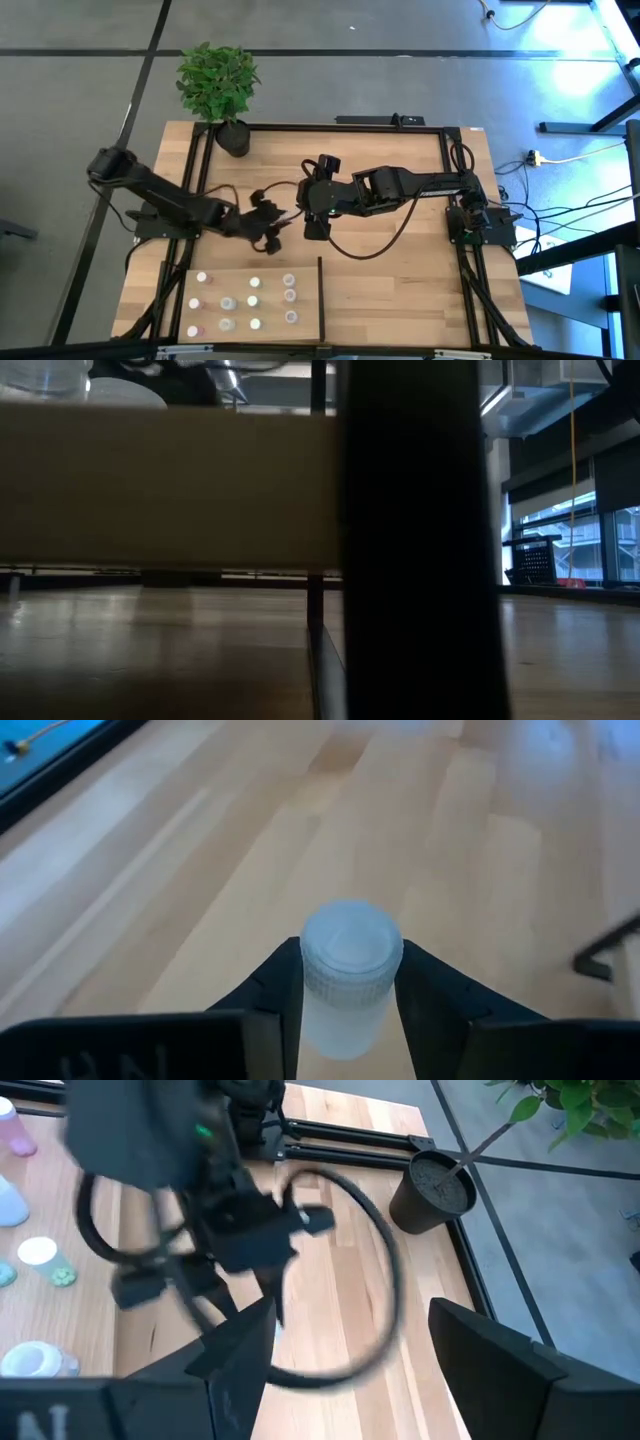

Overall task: Pick and place medicine bottles onto shelf by color
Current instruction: Put the white pill bottle on the shelf aligned with the other white pill bottles

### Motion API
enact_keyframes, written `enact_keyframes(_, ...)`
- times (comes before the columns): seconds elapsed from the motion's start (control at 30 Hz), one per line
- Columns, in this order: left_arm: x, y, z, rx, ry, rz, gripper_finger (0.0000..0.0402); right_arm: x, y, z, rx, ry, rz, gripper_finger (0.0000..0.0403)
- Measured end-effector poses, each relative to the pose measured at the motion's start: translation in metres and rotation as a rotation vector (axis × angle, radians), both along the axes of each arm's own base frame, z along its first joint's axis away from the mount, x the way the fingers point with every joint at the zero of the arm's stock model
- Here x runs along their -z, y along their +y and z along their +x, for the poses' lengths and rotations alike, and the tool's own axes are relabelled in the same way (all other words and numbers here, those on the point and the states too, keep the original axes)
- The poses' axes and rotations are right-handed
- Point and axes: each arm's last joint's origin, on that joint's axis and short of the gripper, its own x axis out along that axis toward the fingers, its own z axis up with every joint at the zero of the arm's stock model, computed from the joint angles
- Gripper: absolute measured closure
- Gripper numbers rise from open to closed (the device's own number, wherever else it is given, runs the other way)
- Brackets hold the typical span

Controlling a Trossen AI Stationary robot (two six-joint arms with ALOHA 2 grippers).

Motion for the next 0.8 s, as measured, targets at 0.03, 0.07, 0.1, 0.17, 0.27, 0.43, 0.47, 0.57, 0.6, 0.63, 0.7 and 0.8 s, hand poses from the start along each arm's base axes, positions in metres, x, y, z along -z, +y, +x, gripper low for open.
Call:
enact_keyframes(0.03, -0.002, -0.004, -0.005, -0.011, -0.001, -0.006, 0.0288, 0.000, 0.000, 0.000, 0.000, -0.003, 0.001, 0.0138)
enact_keyframes(0.07, -0.004, -0.009, -0.011, -0.024, 0.003, -0.010, 0.0288, 0.000, 0.000, 0.000, 0.000, -0.006, 0.001, 0.0138)
enact_keyframes(0.1, -0.005, -0.013, -0.018, -0.034, 0.004, -0.017, 0.0288, 0.000, 0.000, 0.000, 0.000, -0.006, 0.001, 0.0138)
enact_keyframes(0.17, -0.008, -0.022, -0.030, -0.059, -0.008, -0.029, 0.0288, 0.000, 0.000, 0.000, 0.000, -0.006, 0.001, 0.0138)
enact_keyframes(0.27, -0.011, -0.034, -0.048, -0.094, -0.043, -0.046, 0.0288, 0.000, 0.000, 0.000, 0.000, -0.006, 0.001, 0.0138)
enact_keyframes(0.43, -0.012, -0.050, -0.074, -0.128, -0.083, -0.093, 0.0288, -0.001, 0.000, 0.001, 0.000, -0.009, 0.002, 0.0138)
enact_keyframes(0.47, -0.012, -0.052, -0.079, -0.123, -0.079, -0.104, 0.0288, -0.001, 0.000, 0.001, 0.001, -0.012, 0.003, 0.0138)
enact_keyframes(0.57, -0.010, -0.059, -0.090, -0.087, -0.064, -0.119, 0.0287, -0.001, 0.000, 0.001, 0.001, -0.013, 0.003, 0.0138)
enact_keyframes(0.6, -0.010, -0.062, -0.093, -0.071, -0.060, -0.118, 0.0287, -0.001, 0.000, 0.001, 0.001, -0.013, 0.003, 0.0138)
enact_keyframes(0.63, -0.010, -0.064, -0.095, -0.054, -0.054, -0.115, 0.0287, -0.001, 0.000, 0.001, 0.001, -0.013, 0.003, 0.0138)
enact_keyframes(0.7, -0.010, -0.069, -0.100, -0.019, -0.051, -0.114, 0.0287, -0.001, 0.000, 0.001, 0.000, -0.013, 0.003, 0.0138)
enact_keyframes(0.8, -0.010, -0.074, -0.104, 0.029, -0.043, -0.101, 0.0287, -0.001, 0.000, 0.001, 0.000, -0.013, 0.003, 0.0138)
